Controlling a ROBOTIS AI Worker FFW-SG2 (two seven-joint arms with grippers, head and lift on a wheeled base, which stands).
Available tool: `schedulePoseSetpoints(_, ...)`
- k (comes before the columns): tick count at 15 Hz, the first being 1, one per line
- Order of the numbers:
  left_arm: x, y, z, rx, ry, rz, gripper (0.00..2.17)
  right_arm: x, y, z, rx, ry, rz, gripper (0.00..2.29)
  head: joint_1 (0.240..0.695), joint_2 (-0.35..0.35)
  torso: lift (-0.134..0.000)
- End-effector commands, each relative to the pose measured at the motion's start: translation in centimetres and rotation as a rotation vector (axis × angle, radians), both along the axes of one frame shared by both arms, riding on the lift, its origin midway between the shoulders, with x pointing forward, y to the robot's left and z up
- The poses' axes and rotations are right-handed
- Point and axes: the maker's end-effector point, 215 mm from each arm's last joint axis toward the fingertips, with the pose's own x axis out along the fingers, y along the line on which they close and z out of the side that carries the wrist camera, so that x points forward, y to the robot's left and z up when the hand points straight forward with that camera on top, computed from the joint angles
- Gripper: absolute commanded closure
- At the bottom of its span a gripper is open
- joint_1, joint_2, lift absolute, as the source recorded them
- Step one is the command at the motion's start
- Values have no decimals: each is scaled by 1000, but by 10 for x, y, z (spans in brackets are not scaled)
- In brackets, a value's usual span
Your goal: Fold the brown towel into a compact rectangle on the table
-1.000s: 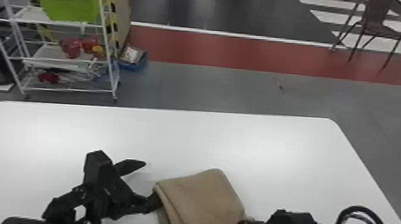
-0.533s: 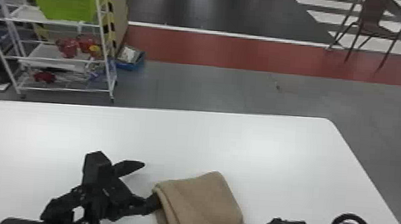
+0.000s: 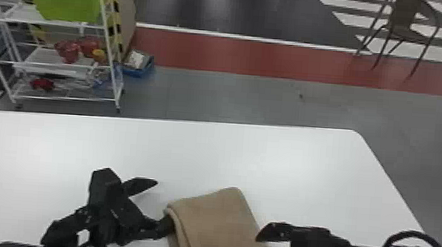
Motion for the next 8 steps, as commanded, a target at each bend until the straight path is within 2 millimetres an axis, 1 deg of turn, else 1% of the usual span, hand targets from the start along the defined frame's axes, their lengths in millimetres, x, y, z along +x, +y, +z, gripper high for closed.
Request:
schedulePoseSetpoints(1, -1, -2, 0, -2, 0, -1, 29, 0, 0, 19, 118, 39, -64, 144, 695, -129, -122)
schedulePoseSetpoints(2, -1, -2, 0, -2, 2, -1, 29, 2, 3, 21, 141, 49, -77, 154, 695, -129, -122)
schedulePoseSetpoints(3, -3, -2, -2, -1, 5, -3, 29, 11, 2, 24, 193, 72, -147, 238, 695, -130, -122)
schedulePoseSetpoints(4, -2, -3, -1, -2, 3, -3, 29, 18, 0, 24, 225, 99, -206, 394, 695, -128, -122)
schedulePoseSetpoints(5, -3, -3, -2, -3, 5, -4, 29, 16, 6, 23, 258, 120, -195, 691, 695, -127, -122)
schedulePoseSetpoints(6, -3, -3, -1, -3, 3, -4, 29, 16, 12, 25, 283, 130, -187, 1180, 695, -127, -122)
schedulePoseSetpoints(7, -4, -4, -1, -3, 2, -6, 29, 20, 18, 29, 316, 136, -199, 1764, 695, -125, -122)
schedulePoseSetpoints(8, -5, -4, -2, -3, 3, -6, 29, 24, 23, 34, 339, 127, -203, 2081, 695, -121, -122)
